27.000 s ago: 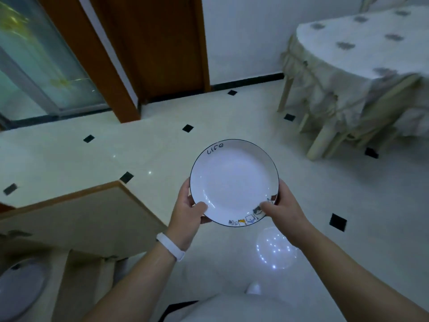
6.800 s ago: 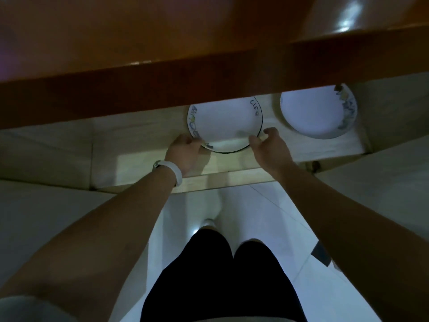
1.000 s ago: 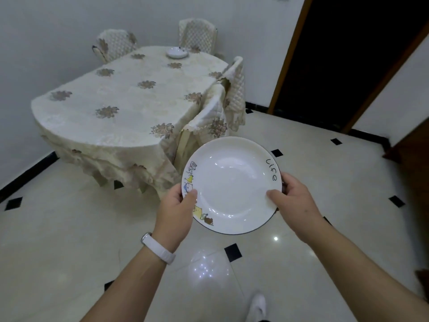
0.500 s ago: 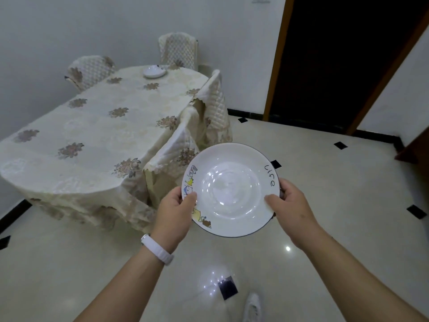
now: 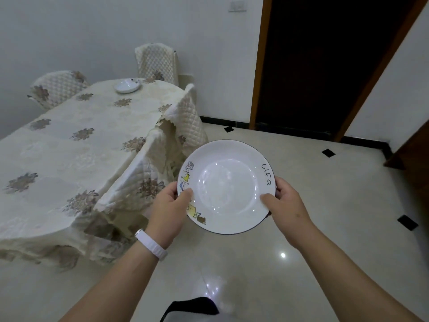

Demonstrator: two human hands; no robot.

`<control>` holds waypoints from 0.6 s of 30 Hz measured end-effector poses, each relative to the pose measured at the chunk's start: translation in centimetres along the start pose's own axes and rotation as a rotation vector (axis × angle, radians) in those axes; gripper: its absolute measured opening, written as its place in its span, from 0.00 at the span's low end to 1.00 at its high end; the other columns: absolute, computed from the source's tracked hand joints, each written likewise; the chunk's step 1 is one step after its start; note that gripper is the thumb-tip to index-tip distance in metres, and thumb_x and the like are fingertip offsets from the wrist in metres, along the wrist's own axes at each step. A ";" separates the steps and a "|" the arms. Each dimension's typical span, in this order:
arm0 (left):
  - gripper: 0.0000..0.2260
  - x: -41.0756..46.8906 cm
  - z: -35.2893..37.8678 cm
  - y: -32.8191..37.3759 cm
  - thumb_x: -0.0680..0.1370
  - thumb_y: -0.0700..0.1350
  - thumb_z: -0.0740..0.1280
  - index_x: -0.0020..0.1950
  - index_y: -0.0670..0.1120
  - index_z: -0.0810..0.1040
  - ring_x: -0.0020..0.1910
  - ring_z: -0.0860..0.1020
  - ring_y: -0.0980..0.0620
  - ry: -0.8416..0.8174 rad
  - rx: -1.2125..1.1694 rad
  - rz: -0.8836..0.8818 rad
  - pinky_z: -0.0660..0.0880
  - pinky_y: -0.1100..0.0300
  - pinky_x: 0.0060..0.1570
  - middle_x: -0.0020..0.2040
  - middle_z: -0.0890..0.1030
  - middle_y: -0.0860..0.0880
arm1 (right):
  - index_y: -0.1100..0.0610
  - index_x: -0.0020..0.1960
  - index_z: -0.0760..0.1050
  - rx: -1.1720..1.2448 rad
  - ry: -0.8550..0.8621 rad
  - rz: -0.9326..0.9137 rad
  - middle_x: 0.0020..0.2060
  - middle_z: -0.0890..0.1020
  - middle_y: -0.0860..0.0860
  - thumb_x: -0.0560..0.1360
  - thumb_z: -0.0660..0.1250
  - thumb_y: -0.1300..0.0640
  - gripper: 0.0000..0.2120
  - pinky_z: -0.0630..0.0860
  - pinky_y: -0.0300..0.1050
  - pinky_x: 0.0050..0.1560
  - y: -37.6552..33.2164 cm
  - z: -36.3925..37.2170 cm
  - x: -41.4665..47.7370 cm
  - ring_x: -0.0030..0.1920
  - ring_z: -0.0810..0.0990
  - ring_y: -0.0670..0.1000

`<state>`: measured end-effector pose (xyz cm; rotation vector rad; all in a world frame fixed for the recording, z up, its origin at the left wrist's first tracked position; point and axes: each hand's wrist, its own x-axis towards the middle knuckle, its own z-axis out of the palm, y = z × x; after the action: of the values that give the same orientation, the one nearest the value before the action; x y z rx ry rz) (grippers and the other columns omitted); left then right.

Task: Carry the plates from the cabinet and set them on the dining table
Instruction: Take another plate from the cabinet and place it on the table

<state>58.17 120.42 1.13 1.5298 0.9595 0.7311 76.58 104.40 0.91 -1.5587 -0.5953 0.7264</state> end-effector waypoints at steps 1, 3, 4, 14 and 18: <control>0.09 0.9 0.7 0.1 0.79 0.39 0.65 0.48 0.49 0.83 0.40 0.84 0.47 -0.008 0.004 -0.005 0.79 0.59 0.31 0.42 0.87 0.50 | 0.42 0.48 0.79 0.005 0.010 0.007 0.43 0.85 0.49 0.67 0.61 0.60 0.17 0.80 0.46 0.35 0.2 -0.4 0.7 0.40 0.83 0.51; 0.08 2.7 2.0 0.0 0.79 0.39 0.65 0.48 0.47 0.83 0.43 0.84 0.44 -0.027 0.011 -0.014 0.83 0.48 0.40 0.43 0.86 0.47 | 0.42 0.48 0.79 0.001 0.025 0.022 0.43 0.85 0.49 0.67 0.61 0.60 0.17 0.81 0.46 0.35 0.6 -1.3 2.2 0.41 0.83 0.52; 0.07 3.8 2.6 -0.1 0.79 0.39 0.65 0.49 0.47 0.83 0.45 0.84 0.41 -0.042 0.016 -0.017 0.82 0.43 0.44 0.44 0.86 0.46 | 0.43 0.49 0.79 -0.004 0.032 0.029 0.44 0.85 0.49 0.67 0.61 0.60 0.16 0.81 0.47 0.36 0.7 -1.8 3.1 0.41 0.83 0.53; 0.08 18.4 9.5 -0.8 0.76 0.44 0.65 0.46 0.54 0.83 0.44 0.85 0.45 -0.153 -0.030 -0.039 0.82 0.48 0.43 0.44 0.87 0.50 | 0.42 0.48 0.78 -0.046 0.142 0.078 0.43 0.85 0.48 0.68 0.61 0.60 0.16 0.80 0.45 0.35 0.5 -4.7 16.5 0.40 0.83 0.52; 0.11 24.9 11.6 0.8 0.78 0.41 0.65 0.44 0.56 0.83 0.39 0.84 0.56 -0.179 -0.026 -0.044 0.77 0.60 0.36 0.41 0.86 0.54 | 0.42 0.48 0.79 -0.071 0.176 0.087 0.43 0.86 0.48 0.67 0.61 0.60 0.17 0.80 0.48 0.36 -1.3 -5.1 23.0 0.41 0.83 0.57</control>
<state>80.16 136.74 -1.46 1.5192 0.8435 0.5630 95.80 118.08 -0.06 -1.7028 -0.4291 0.6310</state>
